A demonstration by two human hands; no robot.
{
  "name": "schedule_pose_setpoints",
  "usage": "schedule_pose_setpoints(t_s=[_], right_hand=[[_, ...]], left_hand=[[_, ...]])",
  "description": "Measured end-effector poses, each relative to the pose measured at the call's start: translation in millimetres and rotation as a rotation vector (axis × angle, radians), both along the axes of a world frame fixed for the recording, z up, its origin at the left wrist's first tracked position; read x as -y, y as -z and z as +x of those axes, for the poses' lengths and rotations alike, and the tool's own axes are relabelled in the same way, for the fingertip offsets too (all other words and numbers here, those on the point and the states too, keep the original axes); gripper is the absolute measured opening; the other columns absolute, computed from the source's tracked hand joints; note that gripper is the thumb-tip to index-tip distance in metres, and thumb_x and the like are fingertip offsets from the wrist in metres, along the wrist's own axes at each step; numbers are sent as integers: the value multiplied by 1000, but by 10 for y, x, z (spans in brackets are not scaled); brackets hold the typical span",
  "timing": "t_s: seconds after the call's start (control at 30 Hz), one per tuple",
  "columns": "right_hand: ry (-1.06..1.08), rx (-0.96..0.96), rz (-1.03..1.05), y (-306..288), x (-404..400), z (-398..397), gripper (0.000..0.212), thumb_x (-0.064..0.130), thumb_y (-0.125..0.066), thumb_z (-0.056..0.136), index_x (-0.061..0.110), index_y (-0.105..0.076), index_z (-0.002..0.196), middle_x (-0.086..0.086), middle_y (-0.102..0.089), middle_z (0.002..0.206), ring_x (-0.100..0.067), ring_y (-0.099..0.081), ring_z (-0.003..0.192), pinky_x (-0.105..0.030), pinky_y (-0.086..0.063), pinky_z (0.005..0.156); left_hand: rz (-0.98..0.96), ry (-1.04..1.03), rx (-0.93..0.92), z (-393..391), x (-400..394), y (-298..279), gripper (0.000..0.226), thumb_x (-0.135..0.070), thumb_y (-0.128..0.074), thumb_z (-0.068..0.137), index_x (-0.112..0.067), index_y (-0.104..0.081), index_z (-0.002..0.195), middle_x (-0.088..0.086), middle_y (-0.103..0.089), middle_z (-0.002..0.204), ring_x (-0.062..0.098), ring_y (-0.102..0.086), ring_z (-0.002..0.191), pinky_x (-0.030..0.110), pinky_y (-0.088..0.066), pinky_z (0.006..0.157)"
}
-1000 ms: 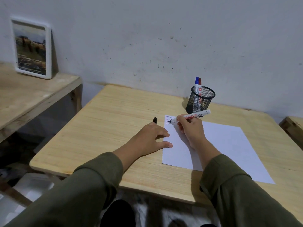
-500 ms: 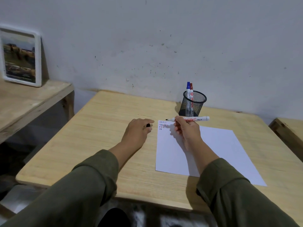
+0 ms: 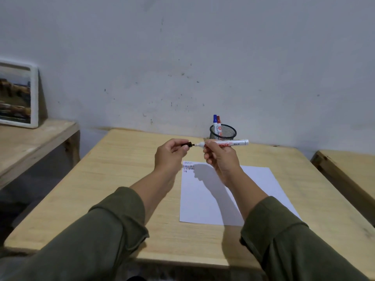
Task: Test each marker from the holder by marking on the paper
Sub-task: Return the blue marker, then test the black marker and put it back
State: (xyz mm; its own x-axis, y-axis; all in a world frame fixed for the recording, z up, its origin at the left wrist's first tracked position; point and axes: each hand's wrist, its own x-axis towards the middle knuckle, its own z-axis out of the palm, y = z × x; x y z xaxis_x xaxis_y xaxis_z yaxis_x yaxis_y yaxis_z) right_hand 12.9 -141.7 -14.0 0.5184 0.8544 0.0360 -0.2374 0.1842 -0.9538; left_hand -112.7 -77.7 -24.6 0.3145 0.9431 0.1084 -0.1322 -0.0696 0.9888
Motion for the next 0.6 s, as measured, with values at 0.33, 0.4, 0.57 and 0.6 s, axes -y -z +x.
schedule_pose_setpoints(t_s=[0.33,0.4,0.57,0.6], right_hand=[[1,25,12,-52,23,81,15,13,-61,87,2,-61,98,-8,-56,69,-8,-50,48,-18,-39,45],[-14,42,7,-72,30,78,13,12,-61,88,2,-62,96,-8,-56,68,-8,-50,47,-18,-39,45],[-62,98,-6,-114,45,64,10,11,-60,89,1,-62,89,-1,-56,57,-9,-50,46,-18,-38,46],[-70,102,-7,-122,51,67,10,11,-59,89,1,-62,87,0,-56,55,-9,-50,45,-19,-38,46]], left_hand=[[51,66,16,55,35,-68,18,-3,-60,85,-20,-67,86,3,-69,87,15,-65,89,25,-52,87],[59,75,0,63,49,-99,17,-4,-61,85,-19,-67,88,4,-69,87,15,-65,88,24,-52,86],[60,88,-25,86,66,-147,16,-6,-61,85,-20,-67,85,7,-69,87,18,-66,86,26,-53,87],[60,88,-39,84,68,-153,16,-6,-62,85,-21,-67,84,7,-69,87,18,-66,85,28,-53,88]])
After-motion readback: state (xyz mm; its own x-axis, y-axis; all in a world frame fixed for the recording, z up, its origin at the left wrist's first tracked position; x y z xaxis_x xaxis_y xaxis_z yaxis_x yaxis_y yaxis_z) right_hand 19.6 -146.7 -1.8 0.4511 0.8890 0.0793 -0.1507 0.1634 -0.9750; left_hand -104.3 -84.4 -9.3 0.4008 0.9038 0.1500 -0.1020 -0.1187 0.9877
